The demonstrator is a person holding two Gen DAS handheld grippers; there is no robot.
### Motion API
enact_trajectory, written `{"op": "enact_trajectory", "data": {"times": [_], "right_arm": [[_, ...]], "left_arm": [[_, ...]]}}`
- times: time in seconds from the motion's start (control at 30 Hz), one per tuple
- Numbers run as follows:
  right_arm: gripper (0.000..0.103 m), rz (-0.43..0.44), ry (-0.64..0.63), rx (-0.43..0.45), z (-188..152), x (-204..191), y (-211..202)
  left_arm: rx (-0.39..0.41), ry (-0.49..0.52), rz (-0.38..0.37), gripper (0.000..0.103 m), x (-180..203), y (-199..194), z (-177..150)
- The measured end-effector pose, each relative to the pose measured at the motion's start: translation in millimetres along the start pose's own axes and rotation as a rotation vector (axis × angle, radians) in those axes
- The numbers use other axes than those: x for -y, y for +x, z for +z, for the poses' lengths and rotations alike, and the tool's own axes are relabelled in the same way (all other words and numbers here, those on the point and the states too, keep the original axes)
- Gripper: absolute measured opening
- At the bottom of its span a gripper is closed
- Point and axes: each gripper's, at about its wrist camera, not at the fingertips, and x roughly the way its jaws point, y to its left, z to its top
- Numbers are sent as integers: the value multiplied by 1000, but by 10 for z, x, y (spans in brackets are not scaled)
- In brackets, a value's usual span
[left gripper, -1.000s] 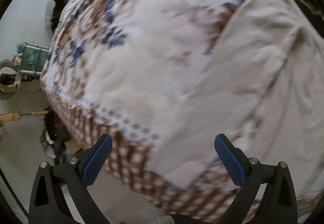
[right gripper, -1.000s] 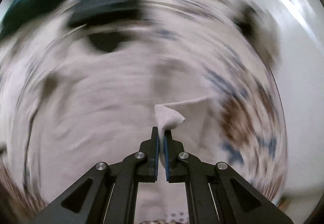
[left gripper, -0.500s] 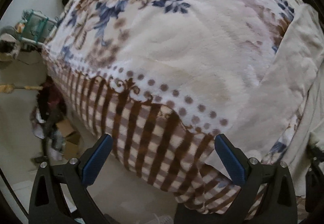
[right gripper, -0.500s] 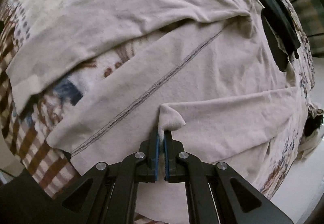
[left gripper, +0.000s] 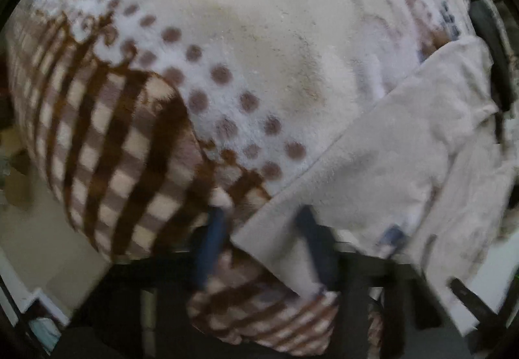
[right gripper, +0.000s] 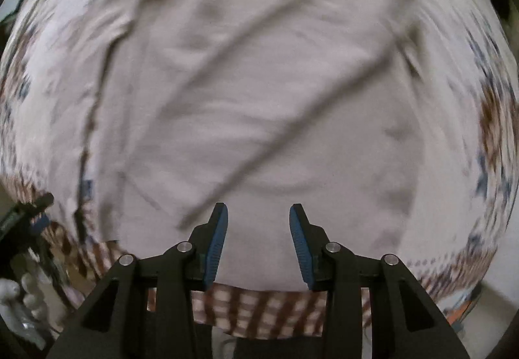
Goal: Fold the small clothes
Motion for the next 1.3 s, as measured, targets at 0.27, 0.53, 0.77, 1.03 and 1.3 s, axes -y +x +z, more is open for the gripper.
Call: {"op": "enact_trajectory", "data": {"times": [0.27, 0.53, 0.77, 1.03, 1.3], "right_arm": [[42, -2, 70, 48, 11, 1129, 37], [42, 20, 164, 95, -348, 2339, 9], [42, 30, 309, 59, -1007, 3443, 329], [44, 157, 456, 18, -2116, 4685, 619], [57, 386, 432, 94, -2492, 5373, 619]], "left_arm": [[240, 140, -51, 3, 704, -943, -359], [262, 578, -176, 3, 2314, -1211, -1189], [73, 901, -202, 4, 3396, -591, -2053], [-48, 884, -112, 42, 3419, -65, -1897], [-6, 597, -56, 81, 2463, -205, -776]]}}
